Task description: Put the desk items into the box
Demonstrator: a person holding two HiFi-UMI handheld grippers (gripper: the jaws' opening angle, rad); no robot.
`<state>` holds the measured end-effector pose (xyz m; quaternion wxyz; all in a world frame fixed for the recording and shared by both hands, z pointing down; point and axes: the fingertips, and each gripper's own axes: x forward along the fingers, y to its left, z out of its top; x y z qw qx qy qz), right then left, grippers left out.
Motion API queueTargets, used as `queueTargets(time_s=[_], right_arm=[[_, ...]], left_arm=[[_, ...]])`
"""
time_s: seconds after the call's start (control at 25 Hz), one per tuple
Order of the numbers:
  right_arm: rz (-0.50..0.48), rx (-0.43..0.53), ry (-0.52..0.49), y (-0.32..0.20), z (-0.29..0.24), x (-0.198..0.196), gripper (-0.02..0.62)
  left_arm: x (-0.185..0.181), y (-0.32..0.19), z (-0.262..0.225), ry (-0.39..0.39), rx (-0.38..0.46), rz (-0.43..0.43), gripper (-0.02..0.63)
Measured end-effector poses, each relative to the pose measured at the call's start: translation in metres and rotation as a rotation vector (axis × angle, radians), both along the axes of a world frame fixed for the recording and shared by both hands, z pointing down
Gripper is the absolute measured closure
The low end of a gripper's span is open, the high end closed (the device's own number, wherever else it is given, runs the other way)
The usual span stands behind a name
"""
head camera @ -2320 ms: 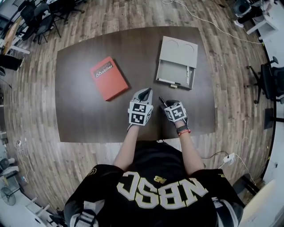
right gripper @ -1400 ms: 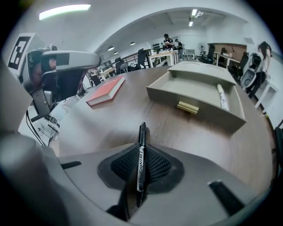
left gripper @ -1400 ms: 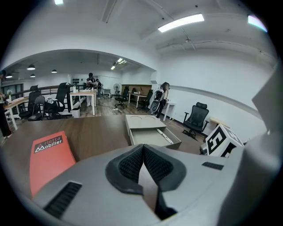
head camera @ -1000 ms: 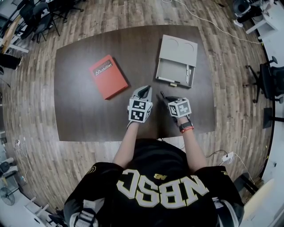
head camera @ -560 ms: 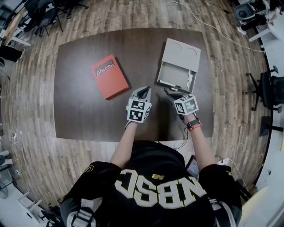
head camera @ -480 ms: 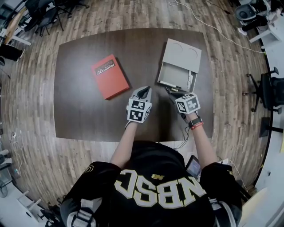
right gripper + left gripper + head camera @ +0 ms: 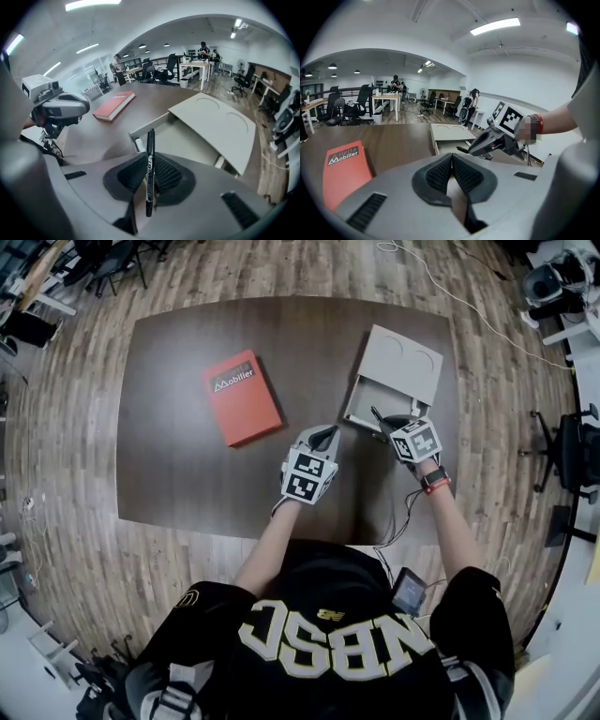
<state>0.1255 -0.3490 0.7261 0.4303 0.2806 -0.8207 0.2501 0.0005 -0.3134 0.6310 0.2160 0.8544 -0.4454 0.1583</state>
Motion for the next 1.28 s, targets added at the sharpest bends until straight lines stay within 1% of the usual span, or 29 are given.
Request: queueTargets(time_s=[0.28, 0.36, 0.48, 0.56, 0.6, 0.72, 0.92, 0.96, 1.04, 1.08, 1.16, 1.28], right_arm=[[-0.140, 0.072, 0.101, -0.033, 0.028, 0.002, 0.543], [-0.199, 0.086, 0.145, -0.035, 0.038, 0.003, 0.541], [-0.313, 0.099, 0.235, -0.031, 0.054, 0.002, 0.541], [-0.362, 0.104, 0.259, -0.029, 0.062, 0.000, 0.543], [-0.370, 0.100, 0.260, -0.028, 0.064, -0.001, 0.543], [-0.352, 0.085, 0.231, -0.029, 0.065, -0.002, 0.542], [-0.272, 0.064, 0.180, -0.033, 0.062, 0.000, 0.543], [-0.248, 0.055, 0.168, -0.034, 0.060, 0.000, 0.541], [-0.180, 0.039, 0.127, -0.038, 0.055, 0.000, 0.506], [-0.146, 0.039, 0.103, -0.040, 0.052, 0.002, 0.506], [-0.091, 0.065, 0.077, -0.043, 0.041, 0.006, 0.506], [-0.033, 0.135, 0.053, -0.044, 0.013, 0.009, 0.506]], left_arm=[[0.005, 0.001, 0.008, -0.008, -0.030, 0.019, 0.591], [0.004, -0.001, 0.010, -0.009, -0.038, 0.019, 0.591], [0.000, -0.002, 0.013, -0.013, -0.049, 0.015, 0.591], [-0.003, -0.002, 0.015, -0.016, -0.057, 0.012, 0.591], [-0.004, -0.003, 0.017, -0.015, -0.061, 0.009, 0.591], [-0.007, -0.004, 0.022, -0.009, -0.072, 0.004, 0.591], [-0.007, -0.004, 0.025, -0.013, -0.079, 0.001, 0.591], [-0.007, -0.004, 0.024, -0.015, -0.076, 0.000, 0.591], [-0.008, -0.003, 0.023, -0.018, -0.071, -0.002, 0.591], [-0.008, -0.002, 0.022, -0.017, -0.069, -0.002, 0.591], [-0.007, 0.000, 0.018, -0.009, -0.060, -0.001, 0.591], [-0.007, -0.001, 0.010, -0.002, -0.040, -0.002, 0.591]])
